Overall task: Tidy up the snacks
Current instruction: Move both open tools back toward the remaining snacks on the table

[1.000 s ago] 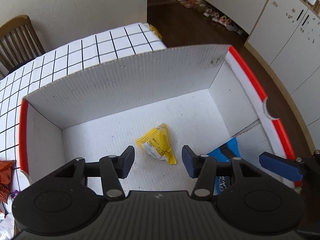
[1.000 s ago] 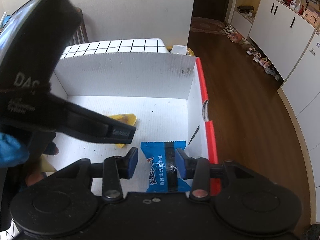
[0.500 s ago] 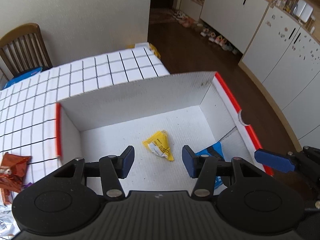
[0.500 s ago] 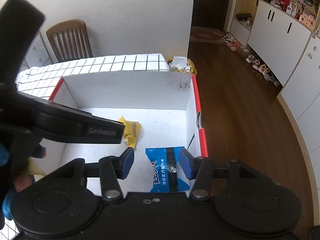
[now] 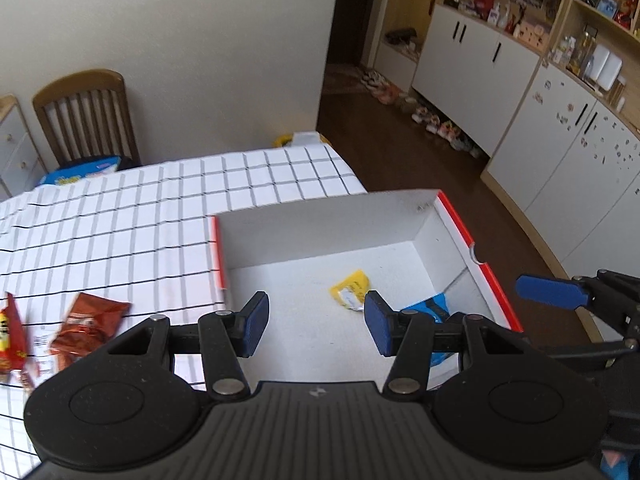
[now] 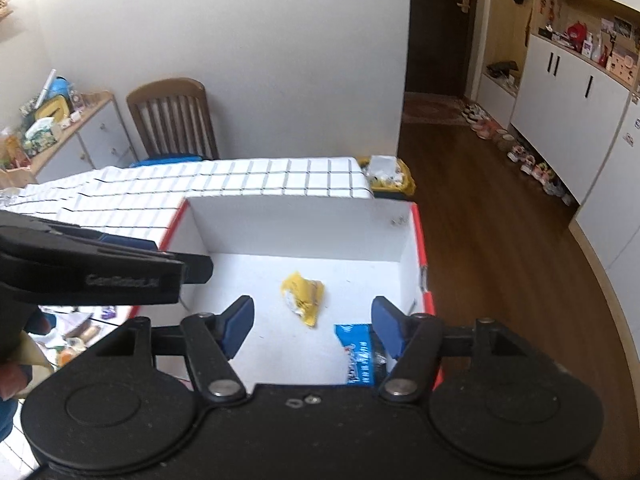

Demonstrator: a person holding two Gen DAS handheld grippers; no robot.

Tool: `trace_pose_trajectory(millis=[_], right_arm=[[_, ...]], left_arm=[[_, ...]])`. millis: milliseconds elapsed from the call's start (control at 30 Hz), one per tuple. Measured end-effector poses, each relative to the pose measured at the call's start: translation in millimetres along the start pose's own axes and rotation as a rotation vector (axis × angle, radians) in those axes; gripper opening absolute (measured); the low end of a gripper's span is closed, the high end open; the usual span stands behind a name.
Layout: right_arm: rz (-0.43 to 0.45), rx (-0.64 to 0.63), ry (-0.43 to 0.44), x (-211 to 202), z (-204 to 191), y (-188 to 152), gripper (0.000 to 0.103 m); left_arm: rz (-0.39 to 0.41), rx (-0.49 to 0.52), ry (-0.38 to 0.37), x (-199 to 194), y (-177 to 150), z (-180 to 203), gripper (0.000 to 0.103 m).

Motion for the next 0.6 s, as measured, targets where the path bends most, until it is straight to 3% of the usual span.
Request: trace_pose_trajectory(millis=[600], right_arm=[[0.1, 0.004, 0.011, -38.7, -93.0, 24.3, 0.094]], left_arm=[[0.117, -0.011, -0.034, -84.4, -12.5, -108.8, 0.074]])
Point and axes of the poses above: each gripper's, at about its wrist camera, not at the fingertips, and x roughly the way its jaws point, z to its right, y to its top, the point moved 5 cm from there along x, roughly the way its jaws point, and after that the axes turned 14 degrees about -x, right-handed, at the moved point
